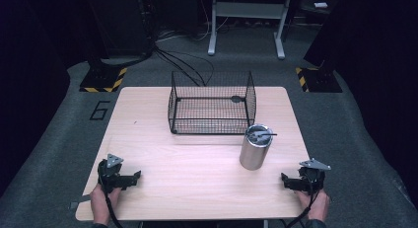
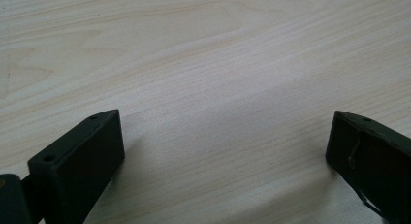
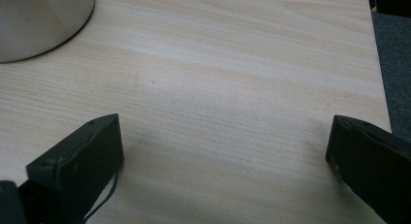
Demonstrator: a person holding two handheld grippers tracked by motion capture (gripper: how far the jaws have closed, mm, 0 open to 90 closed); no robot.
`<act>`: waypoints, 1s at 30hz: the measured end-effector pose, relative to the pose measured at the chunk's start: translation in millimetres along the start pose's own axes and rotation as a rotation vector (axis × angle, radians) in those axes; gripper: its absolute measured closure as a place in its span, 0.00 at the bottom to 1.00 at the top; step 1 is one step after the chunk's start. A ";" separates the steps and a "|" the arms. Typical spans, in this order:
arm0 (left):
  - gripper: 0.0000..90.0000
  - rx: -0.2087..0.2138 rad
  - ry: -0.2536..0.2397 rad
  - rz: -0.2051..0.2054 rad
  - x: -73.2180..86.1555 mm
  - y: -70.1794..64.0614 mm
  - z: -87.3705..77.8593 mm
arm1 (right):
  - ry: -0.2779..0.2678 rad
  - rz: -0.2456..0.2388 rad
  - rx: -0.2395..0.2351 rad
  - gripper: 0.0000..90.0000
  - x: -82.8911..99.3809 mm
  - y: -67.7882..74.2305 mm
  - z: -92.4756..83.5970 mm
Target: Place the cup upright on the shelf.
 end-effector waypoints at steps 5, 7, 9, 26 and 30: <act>0.00 0.000 0.000 0.000 0.0 0.0 0.0 | 0.000 0.002 0.002 0.00 0.0 0.0 0.0; 0.00 0.001 0.008 0.010 0.3 0.6 -0.5 | 0.000 0.002 0.003 0.00 0.0 0.0 0.1; 0.00 0.000 0.005 0.007 0.2 0.4 -0.4 | 0.000 0.002 0.003 0.00 0.0 0.0 0.1; 0.00 0.003 0.019 0.014 0.3 0.8 -1.3 | 0.032 0.053 -0.011 0.00 -5.1 2.4 -9.7; 0.00 0.005 0.023 0.015 0.4 0.9 -1.5 | 0.008 0.039 -0.023 0.00 -12.9 9.1 -22.6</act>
Point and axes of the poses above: each handheld gripper's, and its own axes: z roughly forward along the jaws, x roughly out of its underside, y roughly to its left, the point moved 5 cm from there along z, roughly forward along the jaws, and after that the axes turned 3 degrees about y, right-handed, at the moved point
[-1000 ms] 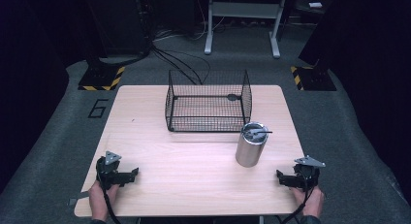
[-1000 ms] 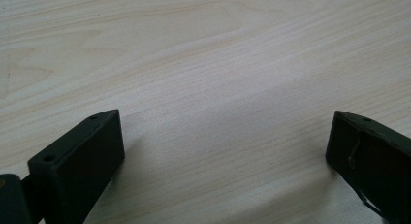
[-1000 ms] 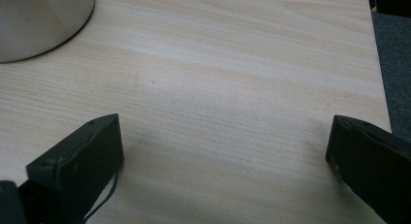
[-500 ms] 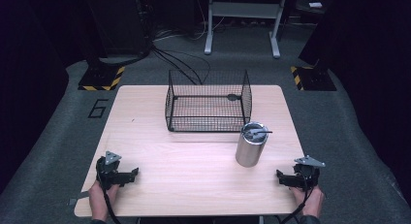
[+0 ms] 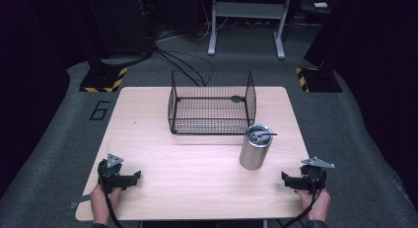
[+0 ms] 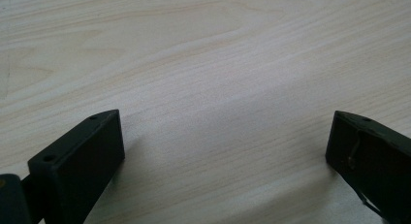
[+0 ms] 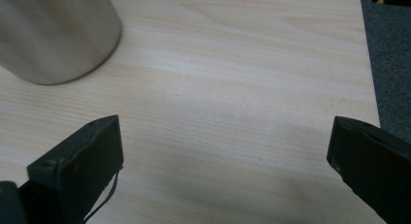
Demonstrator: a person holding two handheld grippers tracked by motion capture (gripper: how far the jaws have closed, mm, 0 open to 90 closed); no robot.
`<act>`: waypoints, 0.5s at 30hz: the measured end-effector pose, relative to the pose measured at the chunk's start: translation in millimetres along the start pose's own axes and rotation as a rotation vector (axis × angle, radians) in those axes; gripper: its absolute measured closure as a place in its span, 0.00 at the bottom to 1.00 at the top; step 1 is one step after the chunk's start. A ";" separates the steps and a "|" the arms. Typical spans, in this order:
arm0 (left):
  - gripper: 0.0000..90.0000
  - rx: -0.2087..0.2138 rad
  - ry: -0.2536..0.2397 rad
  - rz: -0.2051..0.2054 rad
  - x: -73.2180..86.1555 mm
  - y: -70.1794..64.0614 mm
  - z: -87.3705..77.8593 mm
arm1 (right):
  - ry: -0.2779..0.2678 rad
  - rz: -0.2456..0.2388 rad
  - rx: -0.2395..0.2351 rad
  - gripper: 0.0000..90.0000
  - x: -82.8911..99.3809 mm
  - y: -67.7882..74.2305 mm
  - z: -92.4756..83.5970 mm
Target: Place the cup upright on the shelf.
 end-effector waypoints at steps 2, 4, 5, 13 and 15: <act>0.00 -0.001 -0.003 -0.001 -0.1 0.0 0.2 | -0.008 -0.006 -0.007 0.00 -3.7 3.6 -5.0; 0.00 -0.001 -0.001 0.000 0.0 0.0 0.1 | -0.015 -0.015 -0.013 0.00 -7.3 6.9 -9.5; 0.00 0.000 0.001 0.000 0.0 0.0 -0.1 | -0.019 -0.021 -0.019 0.00 -10.4 11.1 -13.5; 0.00 -0.004 -0.013 -0.005 -0.1 -0.3 0.9 | -0.052 -0.043 -0.047 0.00 -21.9 28.1 -28.3; 0.00 -0.004 -0.013 -0.004 -0.1 -0.3 0.9 | -0.061 -0.054 -0.056 0.00 -26.1 32.6 -32.9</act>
Point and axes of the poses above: each handheld gripper's, and its own axes: z roughly forward along the jaws, x roughly out of its underside, y roughly to its left, the point moved 5 cm from there along z, roughly forward along the jaws, and after that the axes turned 3 degrees about y, right-handed, at the moved point
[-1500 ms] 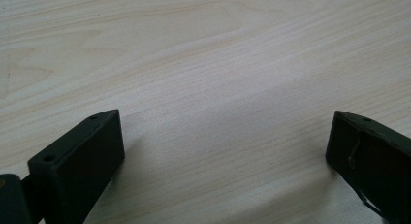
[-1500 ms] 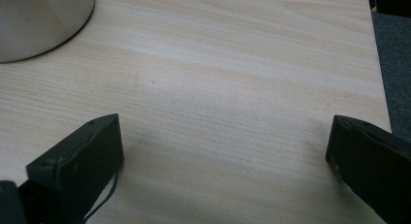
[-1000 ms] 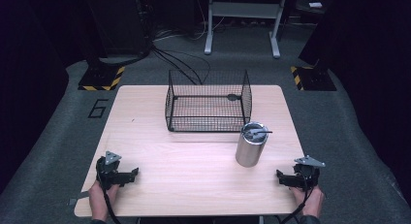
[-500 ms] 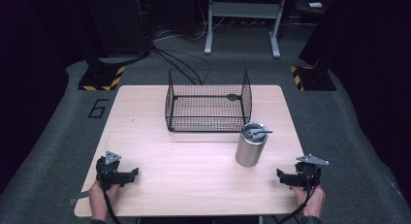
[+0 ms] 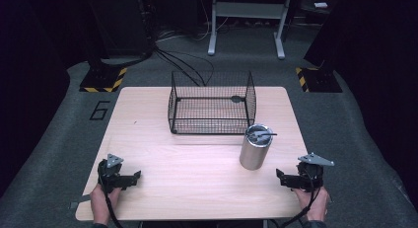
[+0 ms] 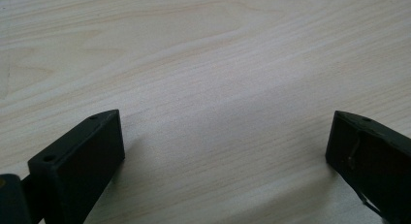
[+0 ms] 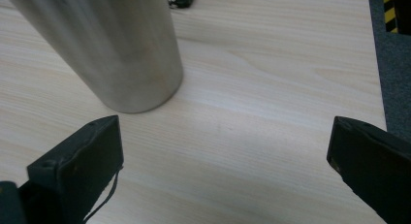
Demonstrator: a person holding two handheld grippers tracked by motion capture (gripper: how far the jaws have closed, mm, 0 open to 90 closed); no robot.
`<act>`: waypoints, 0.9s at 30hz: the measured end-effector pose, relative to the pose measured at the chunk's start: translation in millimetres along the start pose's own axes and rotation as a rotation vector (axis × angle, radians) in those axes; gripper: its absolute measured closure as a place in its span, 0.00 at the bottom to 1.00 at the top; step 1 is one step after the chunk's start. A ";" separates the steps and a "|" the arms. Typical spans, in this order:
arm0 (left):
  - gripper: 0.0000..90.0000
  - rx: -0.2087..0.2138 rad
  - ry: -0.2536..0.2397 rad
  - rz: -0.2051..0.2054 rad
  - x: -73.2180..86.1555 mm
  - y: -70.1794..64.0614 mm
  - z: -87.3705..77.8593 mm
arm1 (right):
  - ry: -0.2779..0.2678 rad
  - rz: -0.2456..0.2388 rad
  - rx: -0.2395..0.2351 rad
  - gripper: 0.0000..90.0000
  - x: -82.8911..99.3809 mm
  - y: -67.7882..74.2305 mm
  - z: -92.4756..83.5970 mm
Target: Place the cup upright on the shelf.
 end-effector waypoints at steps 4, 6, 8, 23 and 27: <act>0.00 0.000 0.000 0.000 0.0 0.0 0.0 | -0.024 -0.004 -0.023 0.00 -10.1 10.5 -8.1; 0.00 0.000 0.000 -0.001 0.0 0.0 0.0 | -0.036 -0.007 -0.036 0.00 -15.5 16.6 -10.9; 0.00 0.000 0.001 0.000 0.0 0.0 -0.1 | -0.055 -0.017 -0.046 0.00 -21.4 23.4 -12.1; 0.00 0.000 0.000 0.000 0.0 0.0 0.0 | -0.086 -0.059 -0.095 0.00 -51.0 57.3 6.4; 0.00 0.003 0.006 0.002 0.1 0.1 -0.4 | -0.101 -0.075 -0.098 0.00 -57.4 62.6 11.5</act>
Point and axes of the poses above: each handheld gripper's, and its own axes: z roughly forward along the jaws, x roughly out of its underside, y roughly to its left, the point moved 5 cm from there along z, roughly forward along the jaws, and after that the axes turned 3 degrees about y, right-handed, at the moved point
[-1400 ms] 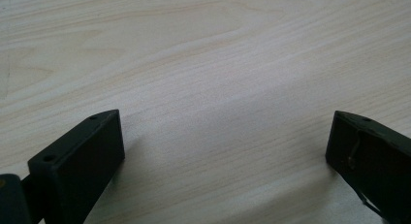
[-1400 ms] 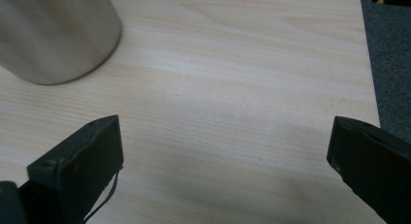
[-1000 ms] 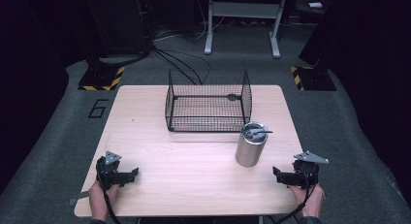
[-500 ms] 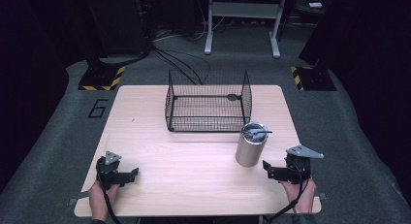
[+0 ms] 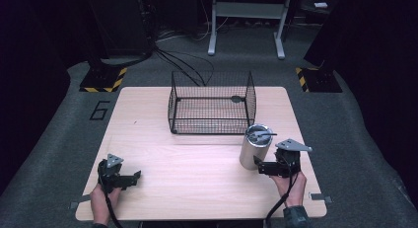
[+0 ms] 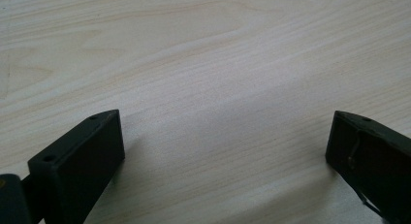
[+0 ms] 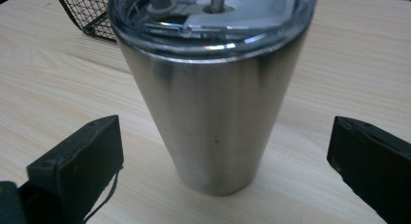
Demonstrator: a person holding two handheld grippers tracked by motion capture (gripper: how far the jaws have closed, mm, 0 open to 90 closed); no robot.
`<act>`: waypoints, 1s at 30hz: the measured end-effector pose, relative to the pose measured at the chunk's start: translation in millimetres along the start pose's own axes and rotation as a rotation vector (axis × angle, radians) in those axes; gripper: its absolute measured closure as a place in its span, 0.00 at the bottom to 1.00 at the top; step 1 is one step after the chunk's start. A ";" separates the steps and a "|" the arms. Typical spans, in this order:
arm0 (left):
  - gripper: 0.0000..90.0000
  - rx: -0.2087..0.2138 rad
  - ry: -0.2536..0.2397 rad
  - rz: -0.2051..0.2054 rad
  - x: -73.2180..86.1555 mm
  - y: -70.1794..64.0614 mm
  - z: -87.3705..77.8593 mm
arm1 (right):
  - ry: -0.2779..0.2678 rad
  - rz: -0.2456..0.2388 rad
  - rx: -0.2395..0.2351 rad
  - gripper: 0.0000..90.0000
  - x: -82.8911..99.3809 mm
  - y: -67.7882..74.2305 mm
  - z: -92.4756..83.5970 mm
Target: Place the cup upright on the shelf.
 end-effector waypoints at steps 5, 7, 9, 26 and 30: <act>0.00 -0.002 -0.006 -0.002 -0.1 -0.1 0.4 | -0.012 -0.008 0.007 0.00 -6.2 2.5 7.4; 0.00 0.000 0.002 0.000 0.0 0.0 -0.1 | -0.017 -0.008 0.008 0.00 -8.6 3.3 9.6; 0.00 0.000 0.000 0.000 0.0 0.0 0.0 | -0.031 -0.010 0.015 0.00 -11.5 3.7 12.2; 0.00 -0.002 -0.005 -0.002 -0.1 -0.1 0.4 | -0.068 -0.016 0.020 0.00 -27.2 6.2 30.4; 0.00 0.001 0.001 0.000 0.0 0.0 0.0 | -0.066 -0.015 0.020 0.00 -29.1 6.2 34.1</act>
Point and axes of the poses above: each handheld gripper's, and its own axes: z roughly forward along the jaws, x roughly out of its underside, y roughly to its left, the point moved 5 cm from there along z, roughly forward along the jaws, and after that the axes turned 3 degrees about y, right-handed, at the moved point
